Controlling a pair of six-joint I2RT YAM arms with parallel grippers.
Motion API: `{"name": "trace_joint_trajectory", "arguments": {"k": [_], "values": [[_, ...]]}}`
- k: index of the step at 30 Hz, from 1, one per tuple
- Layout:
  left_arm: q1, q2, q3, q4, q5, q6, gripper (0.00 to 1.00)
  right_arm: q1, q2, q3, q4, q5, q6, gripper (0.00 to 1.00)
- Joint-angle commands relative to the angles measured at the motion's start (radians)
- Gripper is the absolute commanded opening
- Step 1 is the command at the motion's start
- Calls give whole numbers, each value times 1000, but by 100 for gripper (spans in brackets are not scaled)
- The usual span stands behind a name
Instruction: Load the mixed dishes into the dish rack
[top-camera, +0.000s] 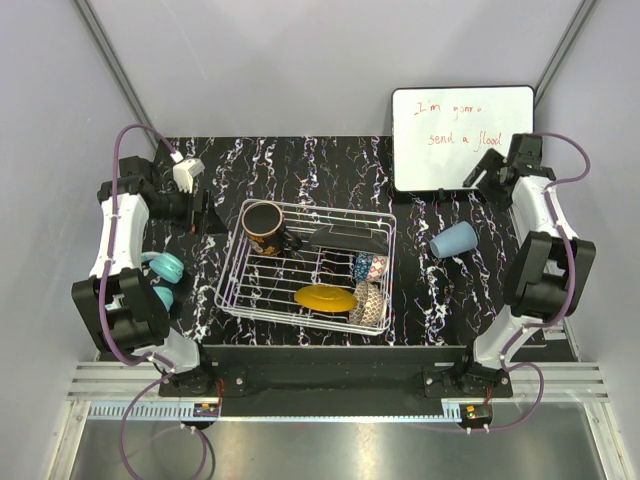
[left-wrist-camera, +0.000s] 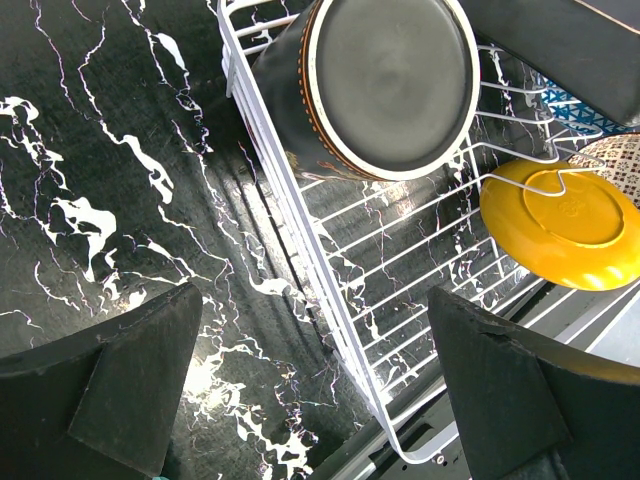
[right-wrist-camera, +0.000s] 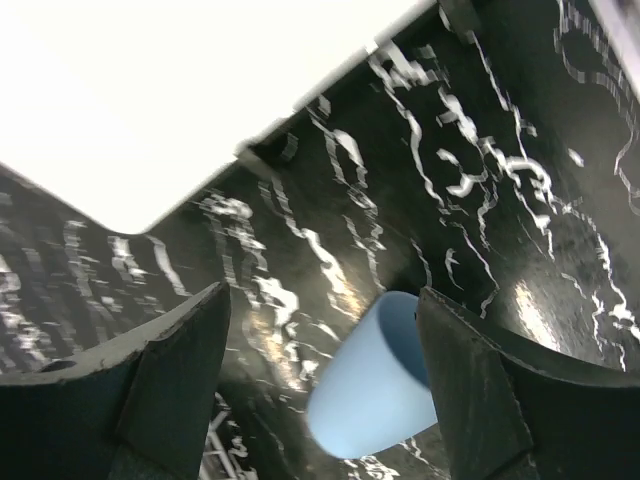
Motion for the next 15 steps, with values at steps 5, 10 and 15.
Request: {"name": "trace_joint_trajectory", "arguments": {"k": [5, 10, 15], "values": [[-3, -38, 40, 11, 14, 11, 99, -9, 28, -126, -35, -6, 11, 81], [-3, -30, 47, 11, 37, 6, 99, -11, -27, -217, -41, -59, 18, 81], [-3, -35, 53, 11, 40, 6, 99, -11, -65, -296, -44, -133, 56, 79]]}}
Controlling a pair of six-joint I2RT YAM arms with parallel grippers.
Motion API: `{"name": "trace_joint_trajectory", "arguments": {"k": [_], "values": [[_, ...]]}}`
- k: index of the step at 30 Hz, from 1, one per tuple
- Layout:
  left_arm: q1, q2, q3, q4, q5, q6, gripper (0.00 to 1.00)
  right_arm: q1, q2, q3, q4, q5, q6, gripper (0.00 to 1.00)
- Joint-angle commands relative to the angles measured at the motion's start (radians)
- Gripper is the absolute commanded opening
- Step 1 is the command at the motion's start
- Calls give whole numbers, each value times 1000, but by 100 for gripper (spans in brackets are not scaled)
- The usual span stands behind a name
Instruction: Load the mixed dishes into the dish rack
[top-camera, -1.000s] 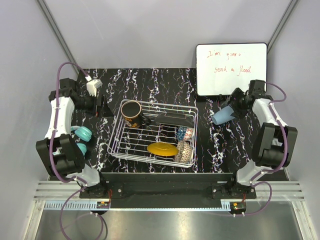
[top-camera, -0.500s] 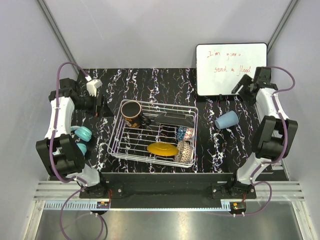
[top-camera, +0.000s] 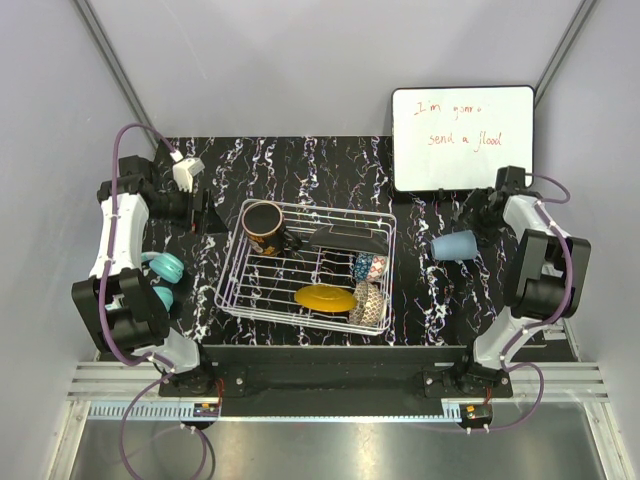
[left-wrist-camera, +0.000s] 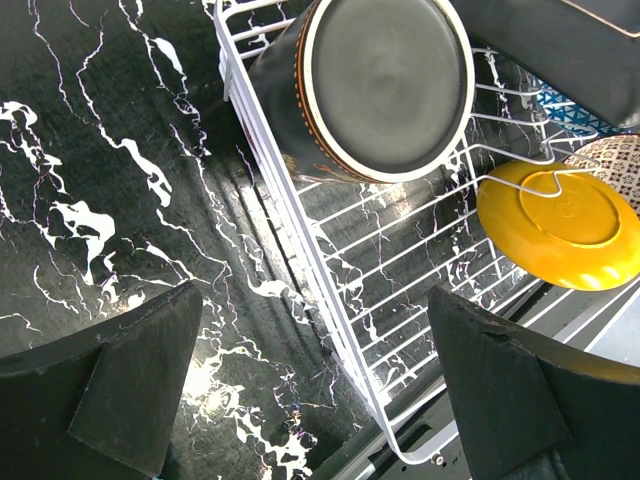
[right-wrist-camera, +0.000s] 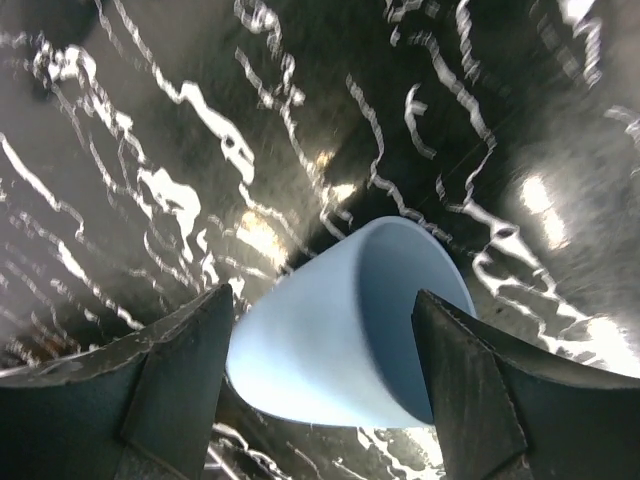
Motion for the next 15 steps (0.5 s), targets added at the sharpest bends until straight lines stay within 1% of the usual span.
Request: {"name": "trace_joint_trajectory", "arguments": {"k": [1, 6, 10, 11, 13, 14, 15], "values": [[-3, -37, 51, 13, 33, 8, 99, -3, -97, -73, 2, -108, 49, 78], [-3, -36, 47, 12, 44, 9, 99, -3, -227, -197, 0, -177, 88, 77], [-3, -30, 55, 12, 53, 0, 99, -3, -288, -275, 8, -232, 155, 73], [-3, -30, 56, 10, 55, -3, 99, -3, -293, -297, 14, -240, 165, 68], [-3, -31, 58, 10, 58, -4, 99, -3, -289, -312, 31, -260, 197, 61], [-1, -34, 59, 12, 55, -3, 99, -3, -282, -322, 43, -266, 206, 53], [-3, -34, 58, 12, 55, -3, 99, -3, -278, -326, 51, -274, 217, 49]]}}
